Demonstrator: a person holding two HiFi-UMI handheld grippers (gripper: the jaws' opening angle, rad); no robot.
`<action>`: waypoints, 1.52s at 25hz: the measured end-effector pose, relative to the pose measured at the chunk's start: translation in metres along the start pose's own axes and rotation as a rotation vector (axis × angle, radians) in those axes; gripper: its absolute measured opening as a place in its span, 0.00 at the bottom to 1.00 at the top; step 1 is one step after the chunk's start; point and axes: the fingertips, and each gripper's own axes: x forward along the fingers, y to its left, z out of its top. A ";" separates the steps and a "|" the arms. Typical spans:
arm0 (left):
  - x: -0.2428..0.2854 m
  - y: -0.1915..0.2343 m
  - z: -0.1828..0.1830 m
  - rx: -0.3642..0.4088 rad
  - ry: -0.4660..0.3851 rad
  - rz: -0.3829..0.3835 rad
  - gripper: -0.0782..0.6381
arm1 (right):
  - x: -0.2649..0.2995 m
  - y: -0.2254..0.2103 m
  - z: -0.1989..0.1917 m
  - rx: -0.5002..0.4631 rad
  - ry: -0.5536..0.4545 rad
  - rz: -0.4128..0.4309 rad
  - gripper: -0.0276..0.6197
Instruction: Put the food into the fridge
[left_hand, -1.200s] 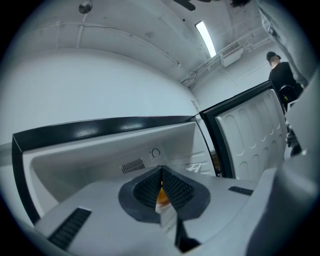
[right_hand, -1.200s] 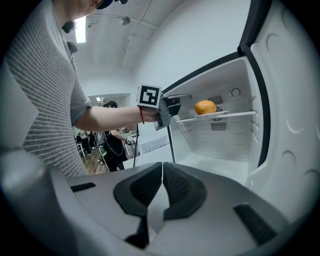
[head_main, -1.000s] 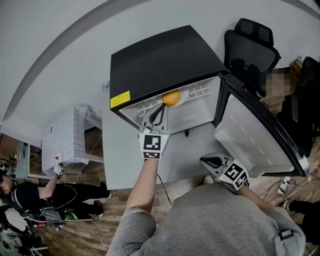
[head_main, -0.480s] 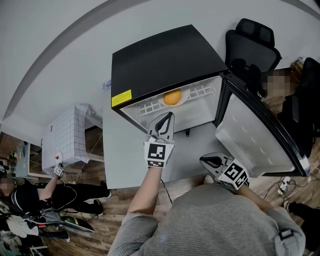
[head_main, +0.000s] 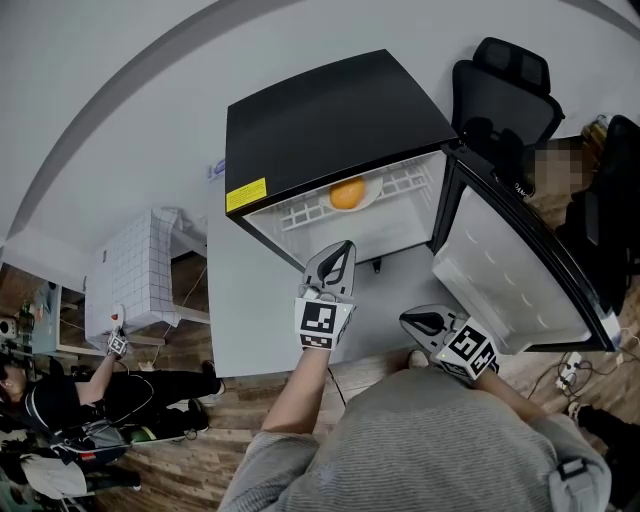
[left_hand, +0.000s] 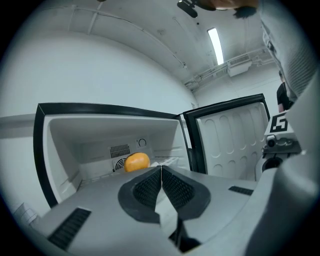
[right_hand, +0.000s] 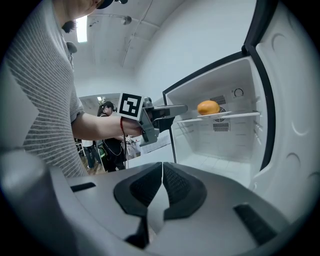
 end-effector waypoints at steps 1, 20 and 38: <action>-0.002 0.000 -0.004 -0.020 0.006 0.000 0.13 | 0.000 0.000 0.000 -0.002 0.003 -0.001 0.06; -0.039 -0.016 -0.028 -0.172 0.030 -0.011 0.13 | 0.002 0.004 0.000 -0.019 0.006 -0.004 0.06; -0.086 -0.077 -0.051 -0.258 -0.030 -0.100 0.13 | -0.005 -0.009 0.013 -0.015 -0.027 -0.044 0.06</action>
